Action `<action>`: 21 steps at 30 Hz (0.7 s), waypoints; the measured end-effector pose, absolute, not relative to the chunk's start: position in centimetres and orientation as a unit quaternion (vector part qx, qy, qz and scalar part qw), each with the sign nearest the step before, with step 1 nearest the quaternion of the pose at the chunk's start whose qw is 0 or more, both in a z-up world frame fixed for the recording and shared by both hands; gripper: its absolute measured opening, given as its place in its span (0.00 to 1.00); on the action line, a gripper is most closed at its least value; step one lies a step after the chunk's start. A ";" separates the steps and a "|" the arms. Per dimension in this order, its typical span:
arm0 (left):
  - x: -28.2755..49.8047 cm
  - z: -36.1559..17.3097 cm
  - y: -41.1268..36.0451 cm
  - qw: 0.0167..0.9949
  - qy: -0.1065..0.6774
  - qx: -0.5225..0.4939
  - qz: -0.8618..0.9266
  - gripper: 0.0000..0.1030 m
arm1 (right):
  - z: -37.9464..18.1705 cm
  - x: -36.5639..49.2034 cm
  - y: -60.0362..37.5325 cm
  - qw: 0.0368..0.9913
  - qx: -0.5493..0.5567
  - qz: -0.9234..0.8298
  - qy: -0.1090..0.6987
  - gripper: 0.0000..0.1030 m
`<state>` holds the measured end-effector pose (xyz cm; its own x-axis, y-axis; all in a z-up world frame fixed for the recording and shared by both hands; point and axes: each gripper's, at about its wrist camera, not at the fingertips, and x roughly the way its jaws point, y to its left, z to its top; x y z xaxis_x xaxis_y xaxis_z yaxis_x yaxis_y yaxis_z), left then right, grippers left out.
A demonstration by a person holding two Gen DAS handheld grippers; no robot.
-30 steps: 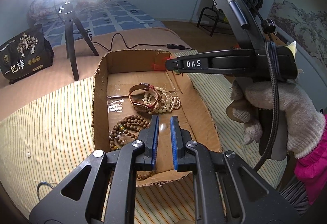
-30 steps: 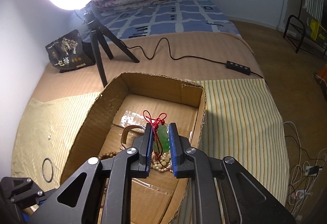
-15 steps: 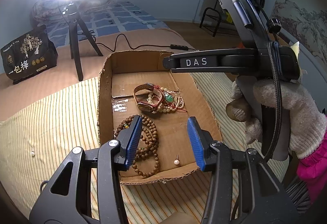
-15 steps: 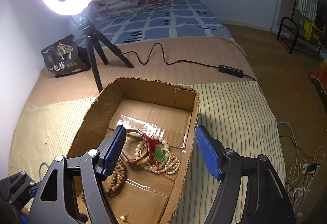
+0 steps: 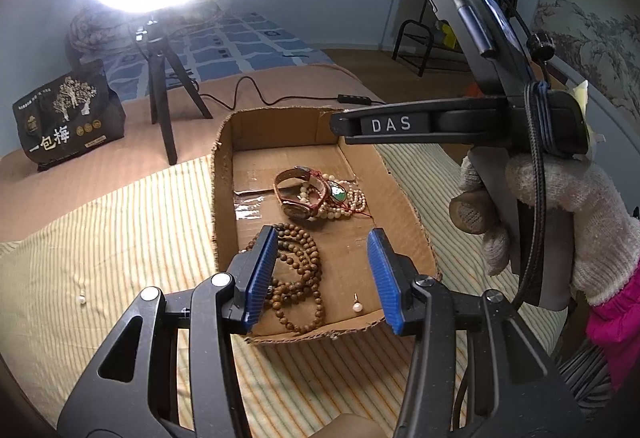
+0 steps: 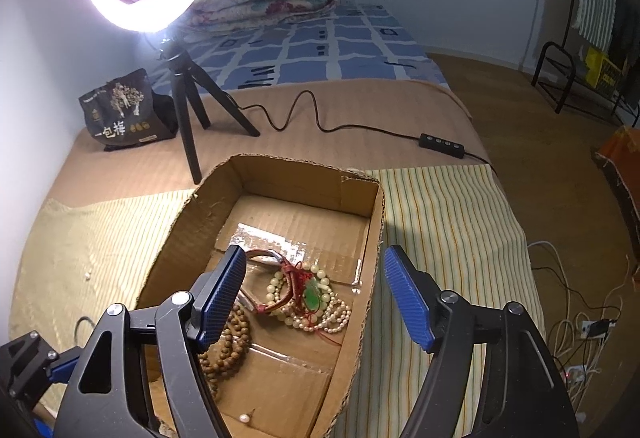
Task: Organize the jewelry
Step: 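Move right tool to blue bangle while left tool moves to second pearl earring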
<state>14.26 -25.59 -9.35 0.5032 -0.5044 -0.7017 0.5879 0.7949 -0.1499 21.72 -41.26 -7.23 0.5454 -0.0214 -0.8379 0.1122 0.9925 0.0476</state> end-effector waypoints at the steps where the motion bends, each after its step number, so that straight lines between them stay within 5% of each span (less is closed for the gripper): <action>1: 14.2 -9.2 -25.3 0.867 0.383 0.054 -0.314 0.46 | -7.1 21.7 -41.0 0.878 0.045 -0.039 0.474 0.69; 21: 14.4 -7.1 -15.4 0.887 0.372 0.045 -0.269 0.46 | -3.3 18.6 -34.6 0.906 0.005 -0.029 0.421 0.69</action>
<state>14.41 -15.36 -7.12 0.5790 -0.4430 -0.6845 0.5103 0.8516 -0.1196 18.60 -34.59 -3.32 0.6433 -0.0482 -0.7641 0.0560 0.9983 -0.0158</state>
